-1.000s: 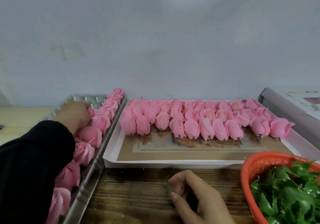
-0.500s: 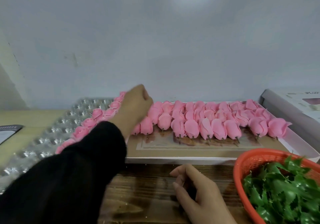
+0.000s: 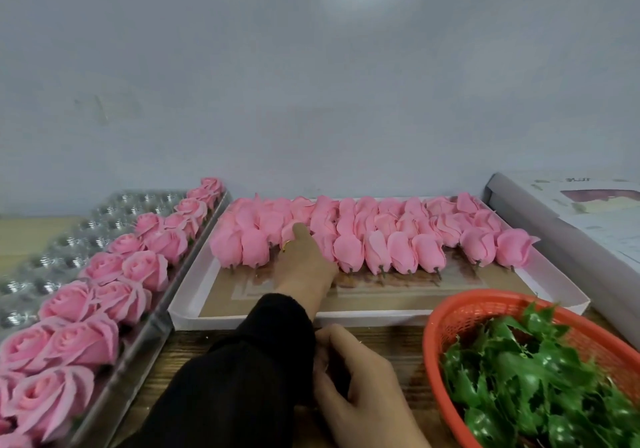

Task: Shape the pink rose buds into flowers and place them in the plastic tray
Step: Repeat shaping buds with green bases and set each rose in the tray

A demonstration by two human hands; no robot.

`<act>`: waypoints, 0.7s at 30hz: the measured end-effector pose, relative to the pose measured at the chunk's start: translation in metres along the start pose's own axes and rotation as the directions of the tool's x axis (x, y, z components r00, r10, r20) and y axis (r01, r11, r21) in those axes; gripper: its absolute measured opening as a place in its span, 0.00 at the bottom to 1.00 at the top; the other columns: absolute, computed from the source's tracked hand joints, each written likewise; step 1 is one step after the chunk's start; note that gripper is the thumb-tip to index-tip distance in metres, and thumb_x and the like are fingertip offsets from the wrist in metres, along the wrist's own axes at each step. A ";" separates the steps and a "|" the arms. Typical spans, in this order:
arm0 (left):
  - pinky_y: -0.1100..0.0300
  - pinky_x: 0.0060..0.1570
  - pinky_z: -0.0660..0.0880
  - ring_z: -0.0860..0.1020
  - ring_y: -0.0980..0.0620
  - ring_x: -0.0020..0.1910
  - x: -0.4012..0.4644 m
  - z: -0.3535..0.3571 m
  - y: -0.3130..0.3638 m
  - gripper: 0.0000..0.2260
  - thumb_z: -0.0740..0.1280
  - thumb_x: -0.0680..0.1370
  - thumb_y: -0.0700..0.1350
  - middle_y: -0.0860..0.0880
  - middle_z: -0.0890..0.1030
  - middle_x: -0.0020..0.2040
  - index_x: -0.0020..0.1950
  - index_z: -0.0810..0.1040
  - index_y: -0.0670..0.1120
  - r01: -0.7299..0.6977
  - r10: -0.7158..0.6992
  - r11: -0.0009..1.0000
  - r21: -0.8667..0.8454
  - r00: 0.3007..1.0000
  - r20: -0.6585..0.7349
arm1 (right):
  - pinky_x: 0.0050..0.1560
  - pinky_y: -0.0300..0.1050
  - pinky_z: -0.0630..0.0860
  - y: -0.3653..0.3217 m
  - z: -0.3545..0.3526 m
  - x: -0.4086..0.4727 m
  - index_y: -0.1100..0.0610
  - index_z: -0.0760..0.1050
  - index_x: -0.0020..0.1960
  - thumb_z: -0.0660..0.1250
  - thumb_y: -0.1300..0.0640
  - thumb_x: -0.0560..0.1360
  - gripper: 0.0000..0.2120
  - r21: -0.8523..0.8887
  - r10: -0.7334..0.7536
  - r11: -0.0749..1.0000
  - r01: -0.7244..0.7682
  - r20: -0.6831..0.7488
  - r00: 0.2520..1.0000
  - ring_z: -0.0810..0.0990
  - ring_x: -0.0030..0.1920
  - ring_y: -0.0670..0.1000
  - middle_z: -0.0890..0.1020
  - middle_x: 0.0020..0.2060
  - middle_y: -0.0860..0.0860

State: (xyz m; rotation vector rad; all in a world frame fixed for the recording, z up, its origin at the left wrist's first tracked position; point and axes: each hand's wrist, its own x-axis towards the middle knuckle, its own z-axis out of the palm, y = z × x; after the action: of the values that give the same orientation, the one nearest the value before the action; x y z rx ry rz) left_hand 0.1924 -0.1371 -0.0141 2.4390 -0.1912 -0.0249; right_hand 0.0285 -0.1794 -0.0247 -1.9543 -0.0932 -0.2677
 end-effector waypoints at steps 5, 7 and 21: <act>0.49 0.54 0.73 0.72 0.42 0.58 0.009 0.009 0.002 0.29 0.66 0.72 0.51 0.43 0.71 0.60 0.67 0.59 0.44 -0.064 0.065 0.994 0.085 0.998 -0.007 | 0.39 0.36 0.68 0.002 0.001 0.001 0.47 0.68 0.38 0.62 0.63 0.73 0.11 -0.011 0.012 1.000 -0.012 0.001 1.000 0.72 0.35 0.42 0.73 0.31 0.44; 0.49 0.54 0.73 0.72 0.42 0.58 0.012 0.012 0.002 0.27 0.65 0.74 0.49 0.43 0.72 0.60 0.68 0.59 0.43 -0.076 0.077 0.994 0.075 0.997 -0.014 | 0.39 0.35 0.68 0.003 0.001 0.002 0.49 0.68 0.38 0.62 0.63 0.72 0.10 -0.014 0.010 1.000 -0.010 -0.008 1.000 0.72 0.35 0.42 0.73 0.30 0.44; 0.65 0.37 0.71 0.74 0.55 0.43 -0.068 -0.043 -0.005 0.17 0.66 0.72 0.36 0.49 0.76 0.48 0.60 0.70 0.45 -0.029 -0.070 0.638 -0.769 0.993 -0.096 | 0.36 0.34 0.71 0.006 0.003 -0.001 0.44 0.75 0.41 0.66 0.65 0.71 0.14 -0.001 -0.005 1.000 0.005 -0.157 0.988 0.76 0.35 0.46 0.79 0.37 0.46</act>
State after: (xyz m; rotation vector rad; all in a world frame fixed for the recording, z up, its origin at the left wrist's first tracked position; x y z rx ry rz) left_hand 0.1292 -0.0961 0.0132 1.5600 -0.0705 0.0240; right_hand 0.0294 -0.1787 -0.0315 -1.9265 0.0052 -0.4236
